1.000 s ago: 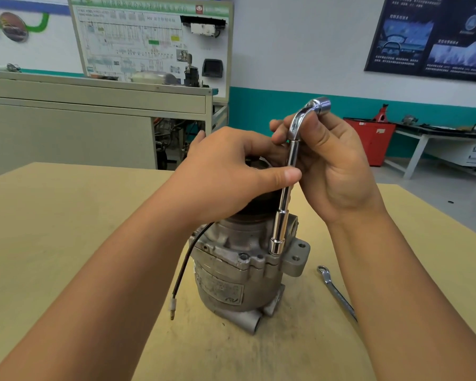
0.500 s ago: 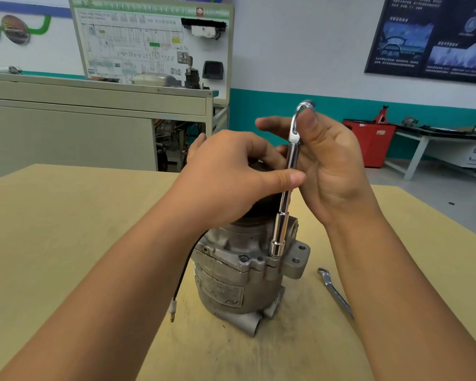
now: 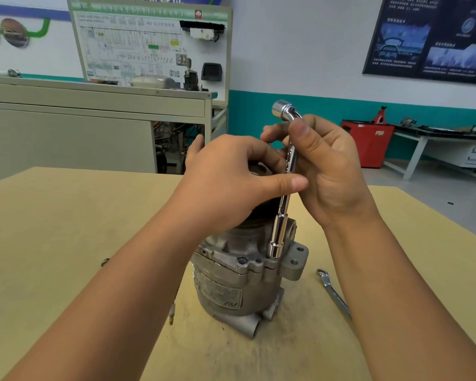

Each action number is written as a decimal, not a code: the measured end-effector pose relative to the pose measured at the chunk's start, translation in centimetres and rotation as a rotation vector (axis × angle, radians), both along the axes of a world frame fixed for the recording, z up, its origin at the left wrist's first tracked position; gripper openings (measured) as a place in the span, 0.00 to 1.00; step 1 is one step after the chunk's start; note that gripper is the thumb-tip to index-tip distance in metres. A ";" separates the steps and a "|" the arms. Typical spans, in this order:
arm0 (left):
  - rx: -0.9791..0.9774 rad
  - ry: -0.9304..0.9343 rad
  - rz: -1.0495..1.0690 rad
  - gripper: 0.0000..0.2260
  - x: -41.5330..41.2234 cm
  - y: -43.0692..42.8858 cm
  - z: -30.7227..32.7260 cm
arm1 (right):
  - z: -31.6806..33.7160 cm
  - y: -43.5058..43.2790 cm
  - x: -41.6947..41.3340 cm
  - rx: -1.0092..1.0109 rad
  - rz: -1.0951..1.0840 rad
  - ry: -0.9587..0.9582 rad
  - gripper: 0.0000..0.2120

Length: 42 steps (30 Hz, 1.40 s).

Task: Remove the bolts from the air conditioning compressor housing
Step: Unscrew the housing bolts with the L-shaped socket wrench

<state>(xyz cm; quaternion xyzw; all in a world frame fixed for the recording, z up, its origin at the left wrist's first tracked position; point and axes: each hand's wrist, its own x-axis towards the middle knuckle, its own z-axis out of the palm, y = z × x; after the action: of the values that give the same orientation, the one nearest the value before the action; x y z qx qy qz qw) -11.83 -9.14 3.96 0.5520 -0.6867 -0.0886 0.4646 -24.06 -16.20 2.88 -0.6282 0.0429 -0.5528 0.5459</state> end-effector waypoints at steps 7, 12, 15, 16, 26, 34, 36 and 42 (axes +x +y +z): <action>0.015 -0.040 -0.107 0.04 0.6 -0.1 0.1 | 0.1 0.0 -0.1 -0.005 0.036 0.003 0.12; 0.027 -0.017 -0.092 0.03 0.7 -0.2 0.1 | 0.1 -0.4 -0.2 -0.039 0.093 0.048 0.15; 0.023 -0.019 -0.070 0.03 0.5 -0.2 0.0 | 0.1 -0.6 -0.3 -0.043 0.120 0.053 0.19; 0.025 -0.021 -0.064 0.03 0.5 -0.2 0.0 | 0.0 -0.7 -0.4 -0.045 0.108 0.059 0.18; 0.021 0.003 -0.013 0.12 -0.1 -0.1 0.1 | 0.1 -0.3 -0.4 -0.043 0.069 0.040 0.16; 0.071 -0.027 -0.143 0.04 1.0 0.2 0.3 | 0.0 -0.5 -0.5 -0.050 0.122 0.027 0.09; 0.096 0.008 -0.168 0.03 1.1 0.1 0.3 | -0.1 -0.5 -0.5 -0.057 0.139 0.032 0.11; 0.066 0.020 -0.109 0.04 0.9 0.0 0.1 | -0.1 -0.7 -0.4 -0.050 0.159 0.037 0.15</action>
<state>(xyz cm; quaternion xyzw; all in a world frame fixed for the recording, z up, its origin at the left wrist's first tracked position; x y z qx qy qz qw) -10.98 -9.15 4.06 0.5279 -0.7076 -0.1418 0.4478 -24.47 -16.86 2.74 -0.6532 -0.0105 -0.4969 0.5712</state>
